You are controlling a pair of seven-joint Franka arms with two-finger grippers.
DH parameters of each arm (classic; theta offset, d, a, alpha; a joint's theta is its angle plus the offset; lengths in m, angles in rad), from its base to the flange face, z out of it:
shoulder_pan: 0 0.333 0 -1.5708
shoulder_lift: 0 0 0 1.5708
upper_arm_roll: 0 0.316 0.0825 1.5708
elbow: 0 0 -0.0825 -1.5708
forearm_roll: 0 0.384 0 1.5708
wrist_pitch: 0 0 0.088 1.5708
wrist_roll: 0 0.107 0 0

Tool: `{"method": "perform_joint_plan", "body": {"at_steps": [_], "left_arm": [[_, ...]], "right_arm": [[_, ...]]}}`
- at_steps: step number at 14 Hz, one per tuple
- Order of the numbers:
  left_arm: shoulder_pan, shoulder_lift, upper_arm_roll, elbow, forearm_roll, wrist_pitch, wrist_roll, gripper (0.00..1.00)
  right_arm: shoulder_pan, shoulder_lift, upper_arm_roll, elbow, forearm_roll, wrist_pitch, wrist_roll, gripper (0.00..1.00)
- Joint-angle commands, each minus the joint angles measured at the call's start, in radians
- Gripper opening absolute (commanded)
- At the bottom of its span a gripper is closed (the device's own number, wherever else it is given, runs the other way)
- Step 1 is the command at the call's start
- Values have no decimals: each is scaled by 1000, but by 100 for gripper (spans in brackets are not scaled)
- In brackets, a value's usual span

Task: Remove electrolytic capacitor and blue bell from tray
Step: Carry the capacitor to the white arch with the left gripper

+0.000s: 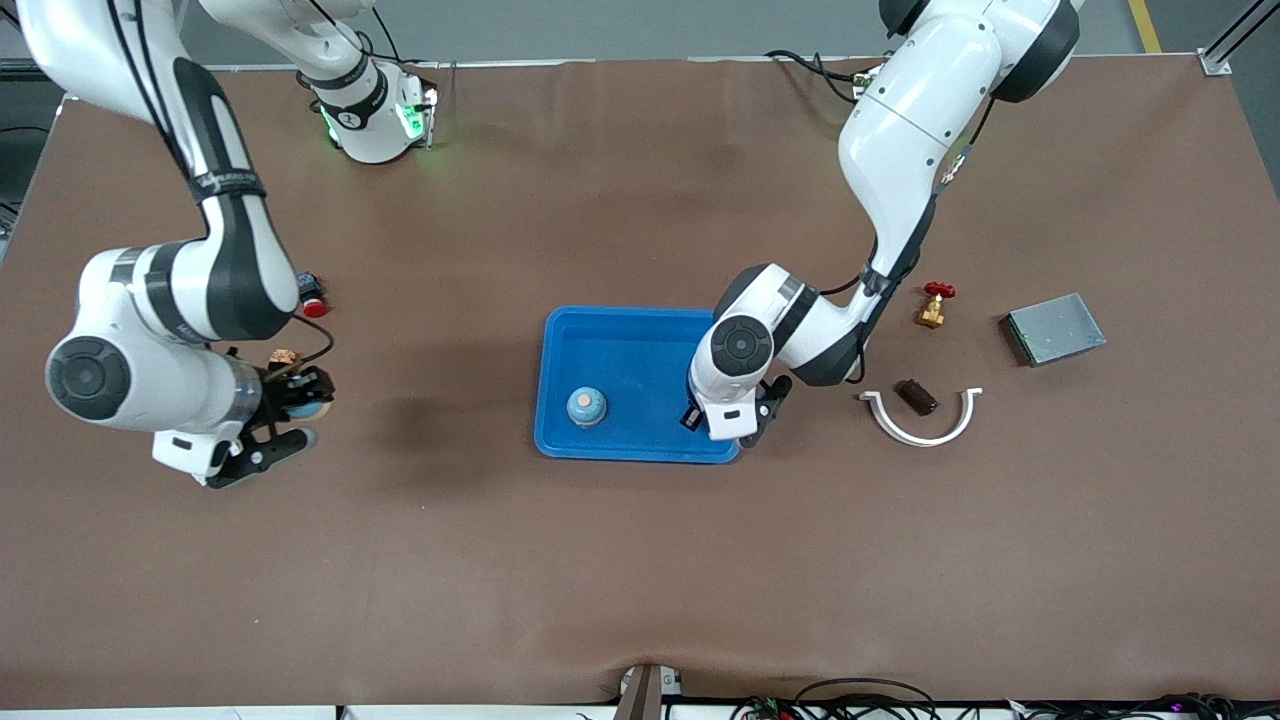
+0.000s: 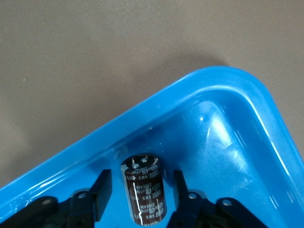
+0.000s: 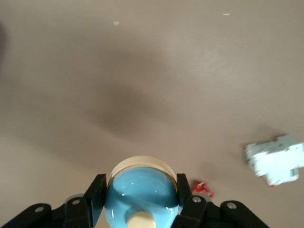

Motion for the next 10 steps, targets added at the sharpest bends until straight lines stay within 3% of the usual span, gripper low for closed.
{"method": "perform_joint_plan", "body": {"at_steps": [1, 7, 10], "left_arm": [[-17, 3, 16, 20, 13, 1, -18, 0], [6, -67, 19, 49, 82, -29, 1, 0], [41, -118, 17, 48, 111, -57, 65, 0]], "right_arm": [[-66, -17, 20, -87, -11, 128, -116, 16], [-77, 20, 20, -203, -11, 347, -158, 16], [-72, 64, 20, -213, -11, 384, -158, 16]]}}
